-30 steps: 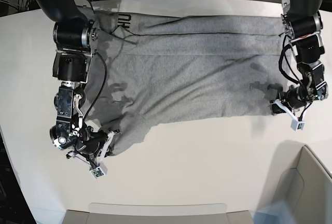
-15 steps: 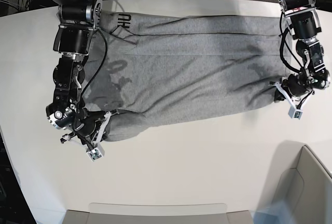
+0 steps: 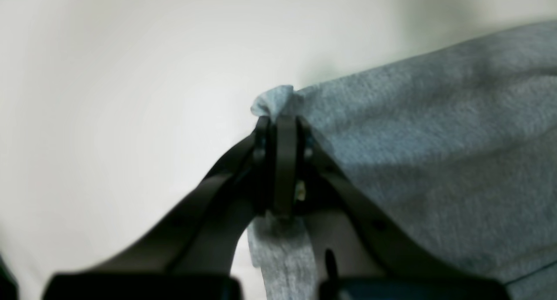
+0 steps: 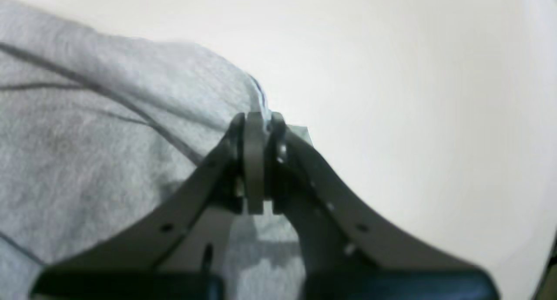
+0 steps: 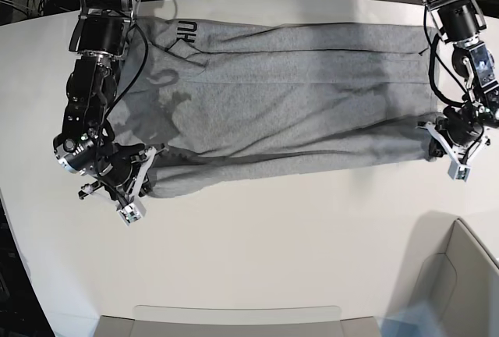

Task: Fold the T-shirt properly
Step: 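Lift the hem with both grippers and fold it onto the collar band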

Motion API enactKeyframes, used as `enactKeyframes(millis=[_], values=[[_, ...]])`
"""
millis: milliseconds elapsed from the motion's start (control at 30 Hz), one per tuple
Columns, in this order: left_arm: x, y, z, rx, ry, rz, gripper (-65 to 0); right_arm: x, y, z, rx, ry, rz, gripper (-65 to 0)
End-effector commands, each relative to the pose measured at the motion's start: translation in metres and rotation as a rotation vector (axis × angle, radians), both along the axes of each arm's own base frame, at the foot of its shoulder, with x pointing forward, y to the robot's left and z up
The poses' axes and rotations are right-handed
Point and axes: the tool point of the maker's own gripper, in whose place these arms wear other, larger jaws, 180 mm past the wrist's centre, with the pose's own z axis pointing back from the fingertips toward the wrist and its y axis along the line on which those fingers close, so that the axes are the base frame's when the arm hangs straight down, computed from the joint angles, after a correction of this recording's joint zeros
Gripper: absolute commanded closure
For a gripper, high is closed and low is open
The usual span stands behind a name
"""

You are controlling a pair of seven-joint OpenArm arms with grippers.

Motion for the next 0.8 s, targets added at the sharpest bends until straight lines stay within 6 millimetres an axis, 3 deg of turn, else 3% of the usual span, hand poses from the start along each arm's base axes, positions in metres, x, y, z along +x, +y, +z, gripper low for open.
enactKeyframes(millis=[0, 300, 500, 767], values=[[0.008, 0.004, 0.018, 0.02, -0.053, -0.007, 0.0, 0.009, -0.002, 0.023, 0.0, -0.066, -0.004, 0.0], [-0.026, -0.004, 0.006, 0.066, -0.009, -0.048, 0.0, -0.021, -0.03, 0.023, -0.057, -0.046, -0.073, 0.0], [-0.046, 0.022, 0.006, 0.063, -0.007, 0.041, 0.0, -0.037, -0.036, 0.014, -0.089, -0.012, -0.077, 0.0], [-0.063, 0.024, -0.007, 0.073, 0.077, 0.047, 0.0, -0.055, -0.034, 0.012, -0.111, -0.005, -0.069, 0.0]])
